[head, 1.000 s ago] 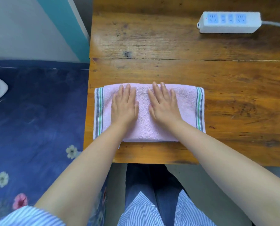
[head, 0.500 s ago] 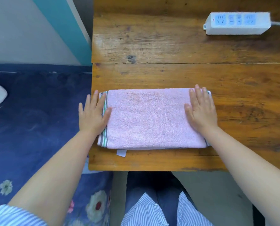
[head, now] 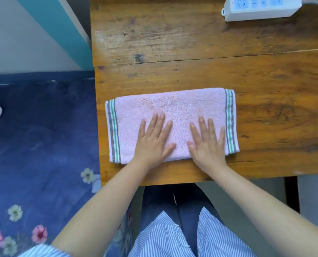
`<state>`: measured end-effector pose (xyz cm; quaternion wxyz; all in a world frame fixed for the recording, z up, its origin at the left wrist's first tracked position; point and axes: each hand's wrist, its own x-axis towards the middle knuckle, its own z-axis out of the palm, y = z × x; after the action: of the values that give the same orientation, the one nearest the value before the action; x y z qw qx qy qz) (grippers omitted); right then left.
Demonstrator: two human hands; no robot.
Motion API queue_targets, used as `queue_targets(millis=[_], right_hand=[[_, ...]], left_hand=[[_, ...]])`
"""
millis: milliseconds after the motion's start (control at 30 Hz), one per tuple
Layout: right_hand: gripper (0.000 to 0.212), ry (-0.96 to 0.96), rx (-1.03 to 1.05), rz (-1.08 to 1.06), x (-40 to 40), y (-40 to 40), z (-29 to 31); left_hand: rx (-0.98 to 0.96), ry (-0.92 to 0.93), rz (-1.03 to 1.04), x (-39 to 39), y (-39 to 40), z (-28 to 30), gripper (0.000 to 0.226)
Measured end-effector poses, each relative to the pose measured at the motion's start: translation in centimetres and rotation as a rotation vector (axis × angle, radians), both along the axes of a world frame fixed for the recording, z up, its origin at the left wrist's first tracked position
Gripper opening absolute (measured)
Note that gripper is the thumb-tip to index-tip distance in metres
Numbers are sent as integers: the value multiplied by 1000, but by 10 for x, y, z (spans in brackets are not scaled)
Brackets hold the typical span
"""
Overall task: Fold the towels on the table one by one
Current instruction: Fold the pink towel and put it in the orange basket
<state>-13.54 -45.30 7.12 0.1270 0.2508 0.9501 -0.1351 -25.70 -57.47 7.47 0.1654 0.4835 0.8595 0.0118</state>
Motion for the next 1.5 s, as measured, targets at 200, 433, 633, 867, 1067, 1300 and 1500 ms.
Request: queue_targets(millis=[200, 433, 633, 867, 1067, 1300, 1500], right_hand=[[61, -39, -60, -202, 19, 24, 1], [69, -6, -78, -619, 17, 45, 16], [71, -88, -216, -789, 3, 48, 19], [15, 12, -506, -1011, -3, 66, 27], [9, 160, -458, -751, -2, 92, 58], [8, 278, -504, -442, -30, 81, 110], [8, 292, -630, -220, -69, 13, 115]], left_hand=[[-18, -80, 6, 7, -4, -15, 69], [117, -75, 143, 6, 9, -11, 73], [-68, 2, 141, 12, 14, -21, 74], [-89, 11, 152, 14, 19, -24, 86], [-73, -2, 216, 14, 42, -26, 73], [243, -367, 407, 3, 62, -5, 50], [508, -304, 693, -25, -10, 24, 26]])
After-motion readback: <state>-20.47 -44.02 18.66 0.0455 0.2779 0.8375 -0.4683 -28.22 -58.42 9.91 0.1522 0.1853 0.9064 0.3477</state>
